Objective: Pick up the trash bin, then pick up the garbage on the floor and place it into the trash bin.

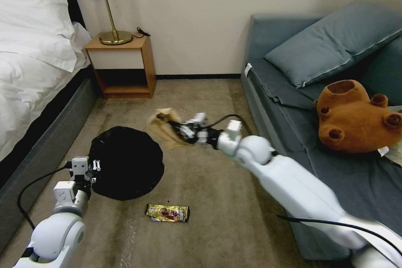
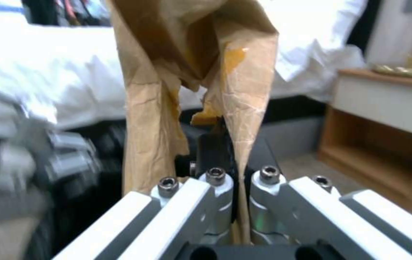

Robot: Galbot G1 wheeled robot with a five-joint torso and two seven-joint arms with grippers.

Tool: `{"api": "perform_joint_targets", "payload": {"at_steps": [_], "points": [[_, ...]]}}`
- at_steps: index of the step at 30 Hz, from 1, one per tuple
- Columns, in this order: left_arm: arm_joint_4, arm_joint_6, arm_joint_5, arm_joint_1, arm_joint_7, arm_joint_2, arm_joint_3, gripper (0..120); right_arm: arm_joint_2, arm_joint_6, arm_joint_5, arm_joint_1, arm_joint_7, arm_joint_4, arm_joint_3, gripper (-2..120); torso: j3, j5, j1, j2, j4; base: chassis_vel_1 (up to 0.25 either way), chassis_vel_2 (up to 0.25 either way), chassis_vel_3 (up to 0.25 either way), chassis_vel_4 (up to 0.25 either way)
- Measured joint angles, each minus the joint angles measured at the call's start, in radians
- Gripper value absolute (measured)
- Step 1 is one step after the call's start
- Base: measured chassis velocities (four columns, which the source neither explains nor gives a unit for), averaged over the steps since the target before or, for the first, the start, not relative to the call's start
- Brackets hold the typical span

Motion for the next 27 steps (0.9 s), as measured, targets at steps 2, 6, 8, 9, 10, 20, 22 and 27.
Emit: {"api": "perform_joint_targets", "payload": {"at_steps": [2,6,8,9,10,20,22,27], "points": [[0.022,0.000,-0.008,-0.033,-0.002,-0.003,0.021,4,0.058,0.001,0.007,0.044,0.006,-0.055,-0.033,0,0.000,-0.0003,0.000,0.000,0.0000,0.000,0.000,0.000,0.000],[0.040,0.001,-0.018,-0.061,-0.005,-0.003,0.032,4,0.100,0.009,0.014,0.075,0.007,-0.108,-0.053,0,0.000,0.0000,0.000,0.000,-0.0002,0.000,0.000,0.000,0.000],[0.048,0.001,-0.024,-0.073,-0.005,-0.002,0.036,4,0.124,0.016,0.016,0.084,0.007,-0.143,-0.063,0,0.000,-0.0001,0.000,0.000,-0.0004,0.000,0.000,0.000,0.000],[0.054,0.001,-0.030,-0.082,-0.005,0.000,0.038,4,0.141,0.020,0.016,0.086,0.007,-0.170,-0.074,0,0.000,-0.0001,0.000,0.000,-0.0004,0.000,0.000,0.000,0.000],[0.055,0.001,-0.032,-0.086,-0.005,0.002,0.038,4,0.150,0.023,0.015,0.085,0.008,-0.187,-0.082,0,0.000,0.0000,0.000,0.000,-0.0003,0.000,0.000,0.000,0.000],[0.064,0.001,-0.051,-0.096,0.002,0.013,0.030,4,0.237,0.056,-0.085,0.039,0.061,-0.328,-0.127,5,0.000,0.0001,0.000,0.000,-0.0003,0.000,0.000,0.000,0.000],[0.059,0.001,-0.056,-0.089,0.006,0.021,0.022,4,0.249,0.058,-0.104,0.030,0.089,-0.339,-0.132,15,0.000,0.0001,0.000,0.000,-0.0002,0.000,0.000,0.000,0.000],[0.058,-0.003,-0.056,-0.075,0.013,0.029,0.006,4,0.236,0.037,-0.102,0.029,0.121,-0.290,-0.141,35,0.000,0.0002,0.000,0.000,-0.0003,0.000,0.000,0.000,0.000]]}}
